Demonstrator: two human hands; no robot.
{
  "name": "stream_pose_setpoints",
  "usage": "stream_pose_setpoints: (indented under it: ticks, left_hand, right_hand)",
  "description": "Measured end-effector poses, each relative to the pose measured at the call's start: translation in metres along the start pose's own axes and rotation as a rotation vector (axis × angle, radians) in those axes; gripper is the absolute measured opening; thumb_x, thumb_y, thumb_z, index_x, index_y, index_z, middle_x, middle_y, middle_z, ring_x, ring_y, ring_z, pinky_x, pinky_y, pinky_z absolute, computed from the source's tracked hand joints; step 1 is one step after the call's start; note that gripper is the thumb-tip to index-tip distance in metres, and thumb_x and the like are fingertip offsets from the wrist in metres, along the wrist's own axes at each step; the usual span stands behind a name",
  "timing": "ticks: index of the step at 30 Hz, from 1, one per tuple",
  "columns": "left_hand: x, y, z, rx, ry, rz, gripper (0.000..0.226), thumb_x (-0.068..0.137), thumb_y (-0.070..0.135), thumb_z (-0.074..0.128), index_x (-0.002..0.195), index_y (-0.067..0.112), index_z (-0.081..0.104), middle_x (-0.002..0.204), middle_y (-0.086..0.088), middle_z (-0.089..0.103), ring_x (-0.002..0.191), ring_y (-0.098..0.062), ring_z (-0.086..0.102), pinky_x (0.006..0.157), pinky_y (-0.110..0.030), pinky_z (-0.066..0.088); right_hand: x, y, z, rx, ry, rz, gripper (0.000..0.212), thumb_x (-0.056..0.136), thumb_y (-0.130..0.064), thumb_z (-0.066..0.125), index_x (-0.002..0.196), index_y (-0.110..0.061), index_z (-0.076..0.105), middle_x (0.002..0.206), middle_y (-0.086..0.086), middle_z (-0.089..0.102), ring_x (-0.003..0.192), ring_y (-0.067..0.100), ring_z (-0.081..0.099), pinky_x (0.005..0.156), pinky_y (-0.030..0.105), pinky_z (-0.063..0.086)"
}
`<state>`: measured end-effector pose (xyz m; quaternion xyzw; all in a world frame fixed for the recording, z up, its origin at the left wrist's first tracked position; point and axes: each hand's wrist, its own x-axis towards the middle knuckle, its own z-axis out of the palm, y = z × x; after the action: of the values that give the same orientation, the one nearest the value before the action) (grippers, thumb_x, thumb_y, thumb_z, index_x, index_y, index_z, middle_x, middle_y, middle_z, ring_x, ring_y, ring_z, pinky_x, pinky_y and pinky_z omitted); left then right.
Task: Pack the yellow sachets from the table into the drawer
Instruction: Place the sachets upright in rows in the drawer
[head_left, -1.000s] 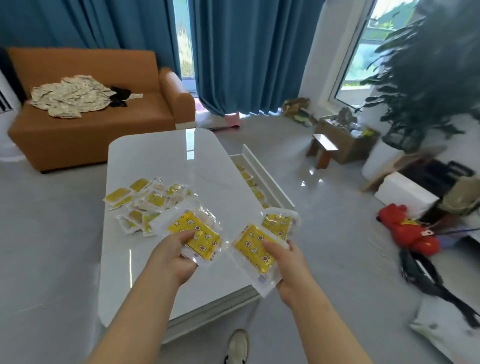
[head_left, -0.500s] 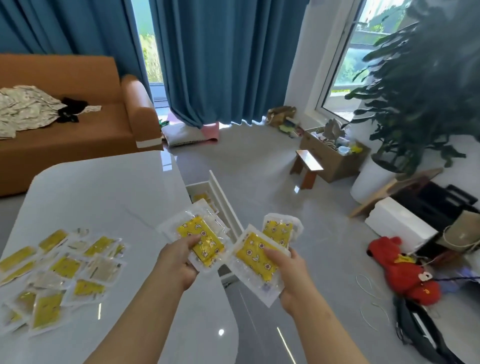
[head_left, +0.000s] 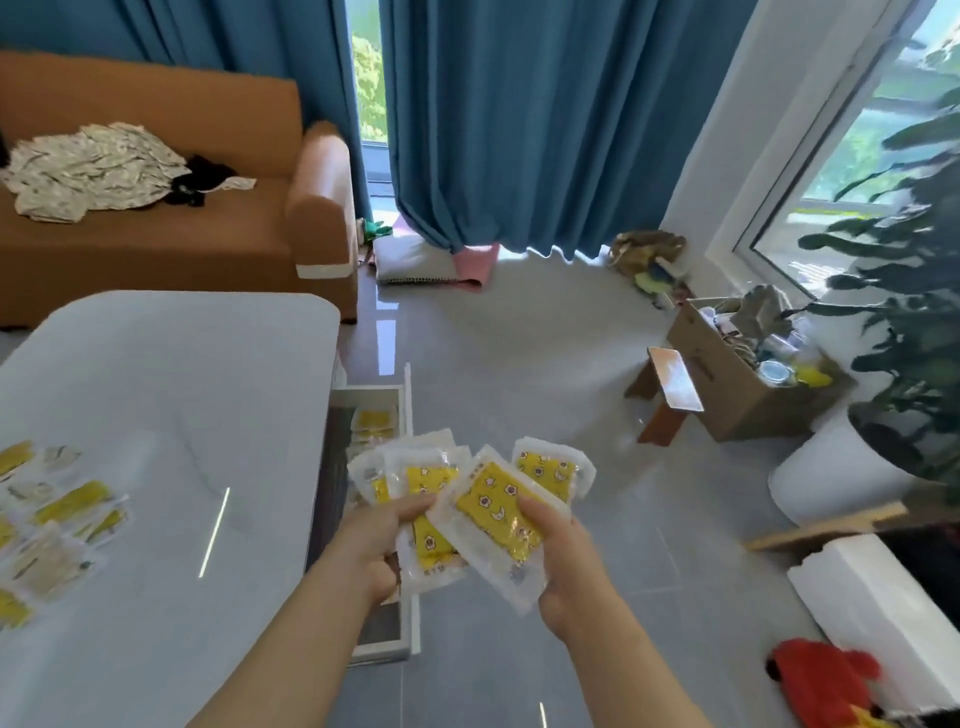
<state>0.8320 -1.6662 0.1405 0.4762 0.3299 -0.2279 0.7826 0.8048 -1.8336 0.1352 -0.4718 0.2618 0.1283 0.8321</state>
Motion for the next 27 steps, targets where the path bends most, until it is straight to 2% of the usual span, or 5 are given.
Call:
stream_pose_setpoints:
  ticks: [4,8,12,20,27]
  left_hand:
    - [0.031,0.02,0.019,-0.053,0.052,0.032,0.037,0.08,0.019,0.069,0.115,0.009,0.062,0.101,-0.024,0.069,0.087,-0.04,0.068,0.068,-0.06,0.053]
    - [0.077,0.048,0.031,-0.152,0.088,0.04,0.038,0.088,0.042,0.058,0.11,0.012,0.064,0.097,-0.019,0.071,0.083,-0.036,0.067,0.06,-0.048,0.057]
    - [0.124,0.087,0.034,-0.234,0.177,0.058,0.053,0.084,0.063,0.049,0.109,0.018,0.066,0.099,-0.016,0.072,0.093,-0.036,0.067,0.085,-0.053,0.052]
    - [0.16,0.154,0.016,-0.254,0.308,0.158,0.012,0.091,0.011,0.055,0.084,0.008,0.063,0.056,-0.007,0.068,0.048,-0.02,0.065,0.045,-0.026,0.052]
    - [0.187,0.163,-0.018,-0.336,0.42,0.183,0.02,0.083,-0.016,0.05,0.092,0.001,0.056,0.08,-0.017,0.065,0.062,-0.025,0.066,0.047,-0.027,0.054]
  right_hand:
    - [0.051,-0.024,0.003,-0.028,-0.121,0.154,0.037,0.088,-0.017,0.058,0.124,-0.012,0.056,0.111,0.014,0.069,0.103,0.033,0.066,0.087,0.05,0.052]
    - [0.109,-0.047,0.02,-0.104,-0.181,0.254,0.034,0.089,-0.014,0.058,0.123,-0.008,0.056,0.11,0.016,0.069,0.101,0.034,0.066,0.081,0.047,0.054]
    - [0.167,-0.074,0.055,-0.17,-0.197,0.254,0.023,0.09,-0.01,0.057,0.113,-0.008,0.061,0.103,0.016,0.072,0.094,0.032,0.068,0.078,0.045,0.055]
    - [0.254,-0.085,0.132,-0.168,-0.208,0.283,0.019,0.09,-0.01,0.058,0.109,-0.013,0.061,0.102,0.013,0.071,0.095,0.032,0.066,0.091,0.053,0.049]
    - [0.327,-0.068,0.187,-0.308,-0.305,0.458,0.037,0.09,-0.008,0.059,0.126,-0.008,0.053,0.114,0.018,0.066,0.098,0.035,0.065,0.081,0.051,0.053]
